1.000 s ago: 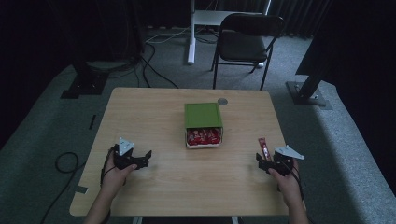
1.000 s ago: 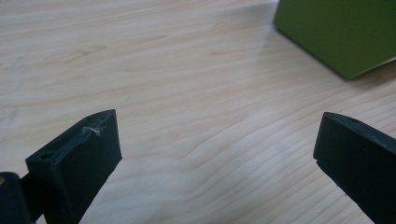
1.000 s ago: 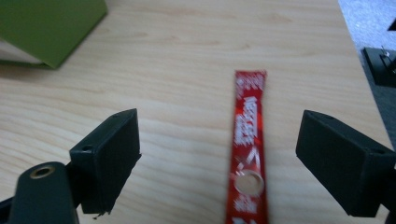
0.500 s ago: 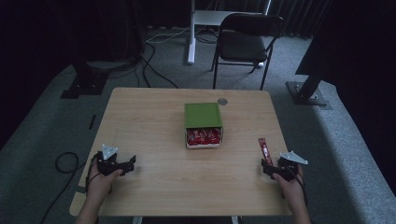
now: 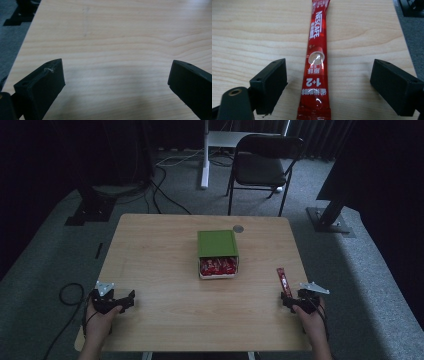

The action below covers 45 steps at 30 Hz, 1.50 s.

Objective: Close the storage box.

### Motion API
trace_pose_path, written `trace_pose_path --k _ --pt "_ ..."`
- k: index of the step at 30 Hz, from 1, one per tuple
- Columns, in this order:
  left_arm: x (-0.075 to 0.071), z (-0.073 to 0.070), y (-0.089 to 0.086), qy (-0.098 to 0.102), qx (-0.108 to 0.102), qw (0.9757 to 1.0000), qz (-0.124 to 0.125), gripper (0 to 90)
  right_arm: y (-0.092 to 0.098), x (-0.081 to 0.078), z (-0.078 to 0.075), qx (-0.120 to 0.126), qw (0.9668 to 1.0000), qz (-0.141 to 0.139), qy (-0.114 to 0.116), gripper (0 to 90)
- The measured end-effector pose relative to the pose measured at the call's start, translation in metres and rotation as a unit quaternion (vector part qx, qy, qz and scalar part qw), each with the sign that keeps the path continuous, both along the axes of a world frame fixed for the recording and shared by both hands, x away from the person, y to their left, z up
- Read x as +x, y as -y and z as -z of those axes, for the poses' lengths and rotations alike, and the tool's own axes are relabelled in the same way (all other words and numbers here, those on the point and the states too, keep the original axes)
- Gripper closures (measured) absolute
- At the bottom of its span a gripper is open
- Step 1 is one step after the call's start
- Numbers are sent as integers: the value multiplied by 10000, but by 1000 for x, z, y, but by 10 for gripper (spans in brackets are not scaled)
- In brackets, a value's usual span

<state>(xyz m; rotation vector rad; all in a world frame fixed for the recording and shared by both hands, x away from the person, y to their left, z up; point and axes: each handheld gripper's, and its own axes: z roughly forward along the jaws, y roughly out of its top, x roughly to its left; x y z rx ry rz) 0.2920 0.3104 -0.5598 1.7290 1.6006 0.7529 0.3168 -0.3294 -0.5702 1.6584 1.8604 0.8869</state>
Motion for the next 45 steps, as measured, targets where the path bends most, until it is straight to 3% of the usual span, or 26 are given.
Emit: trace_pose_path --k 6,15,18,24,27,31,45 --pt "-6 1 -5 -114 52 9998 -145 14 -5 1 0 -238 9997 -33 -30 135" --pt "-13 2 -15 -317 -218 9975 -599 14 -5 1 0 -226 9997 -30 -39 134" --pt "-16 3 -18 -369 -326 9968 -630 14 -5 1 0 -223 9997 -28 -37 134" --pt "-19 4 -20 -463 -348 9968 -557 14 -5 1 0 -223 9997 -28 -37 134" --pt "-18 4 -17 -536 -155 9972 -498 14 -5 1 0 -223 9997 -27 -37 134" --pt "-17 4 -9 -665 213 9973 -232 14 -5 1 0 -226 9997 -29 -37 135" --pt "-14 5 -8 -652 203 9974 -217 13 -5 1 1 -219 9997 -70 -43 127"
